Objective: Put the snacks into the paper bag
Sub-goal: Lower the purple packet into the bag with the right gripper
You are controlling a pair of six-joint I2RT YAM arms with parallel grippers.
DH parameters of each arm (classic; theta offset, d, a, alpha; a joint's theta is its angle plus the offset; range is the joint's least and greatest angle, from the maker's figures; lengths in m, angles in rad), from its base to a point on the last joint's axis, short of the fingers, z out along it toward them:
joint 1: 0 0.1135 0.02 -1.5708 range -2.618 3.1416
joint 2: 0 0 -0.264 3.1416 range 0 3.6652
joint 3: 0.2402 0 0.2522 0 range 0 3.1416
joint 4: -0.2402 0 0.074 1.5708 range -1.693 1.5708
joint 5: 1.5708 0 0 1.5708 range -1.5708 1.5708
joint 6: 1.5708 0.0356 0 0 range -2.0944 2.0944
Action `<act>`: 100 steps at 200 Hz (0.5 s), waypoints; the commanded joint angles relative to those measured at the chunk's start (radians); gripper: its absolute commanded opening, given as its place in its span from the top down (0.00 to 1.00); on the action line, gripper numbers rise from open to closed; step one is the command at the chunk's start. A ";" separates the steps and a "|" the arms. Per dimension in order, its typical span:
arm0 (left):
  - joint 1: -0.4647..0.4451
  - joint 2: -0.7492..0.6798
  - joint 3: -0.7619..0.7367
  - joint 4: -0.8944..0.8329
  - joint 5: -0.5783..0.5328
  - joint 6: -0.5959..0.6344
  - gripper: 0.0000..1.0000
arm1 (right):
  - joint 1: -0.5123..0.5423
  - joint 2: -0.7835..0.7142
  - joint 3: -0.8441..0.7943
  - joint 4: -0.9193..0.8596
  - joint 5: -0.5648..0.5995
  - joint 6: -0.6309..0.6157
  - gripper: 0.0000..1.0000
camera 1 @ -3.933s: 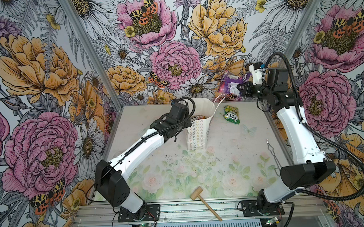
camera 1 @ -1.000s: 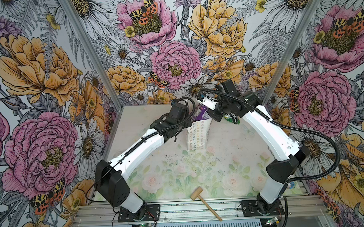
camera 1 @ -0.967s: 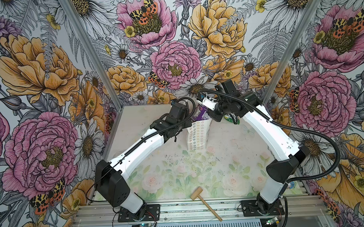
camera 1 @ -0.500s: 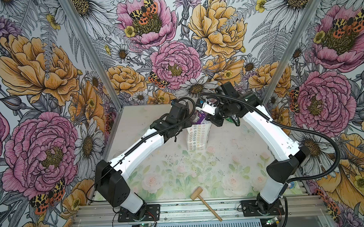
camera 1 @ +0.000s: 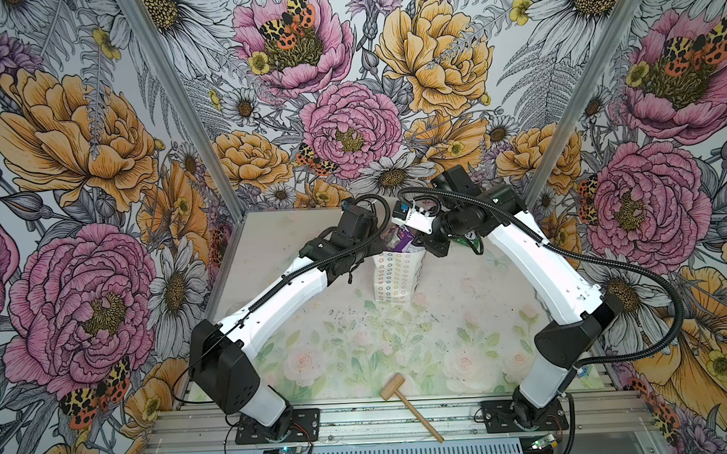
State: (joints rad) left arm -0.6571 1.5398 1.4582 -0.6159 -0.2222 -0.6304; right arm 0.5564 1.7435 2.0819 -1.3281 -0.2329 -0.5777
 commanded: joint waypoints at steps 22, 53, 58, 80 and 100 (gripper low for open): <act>0.009 -0.015 0.009 0.028 0.006 -0.008 1.00 | 0.020 0.025 0.034 -0.011 -0.034 -0.006 1.00; 0.007 -0.015 0.010 0.028 0.006 -0.009 1.00 | 0.022 0.035 0.057 -0.012 -0.034 -0.026 1.00; 0.006 -0.015 0.010 0.028 0.006 -0.009 1.00 | 0.022 0.038 0.061 -0.013 -0.032 -0.031 1.00; 0.007 -0.014 0.010 0.028 0.006 -0.010 1.00 | 0.023 0.048 0.070 -0.014 -0.019 -0.057 1.00; 0.007 -0.014 0.011 0.028 0.006 -0.009 1.00 | 0.023 0.058 0.080 -0.019 0.015 -0.092 1.00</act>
State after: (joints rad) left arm -0.6567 1.5398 1.4582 -0.6163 -0.2226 -0.6304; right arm 0.5663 1.7836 2.1235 -1.3361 -0.2279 -0.6193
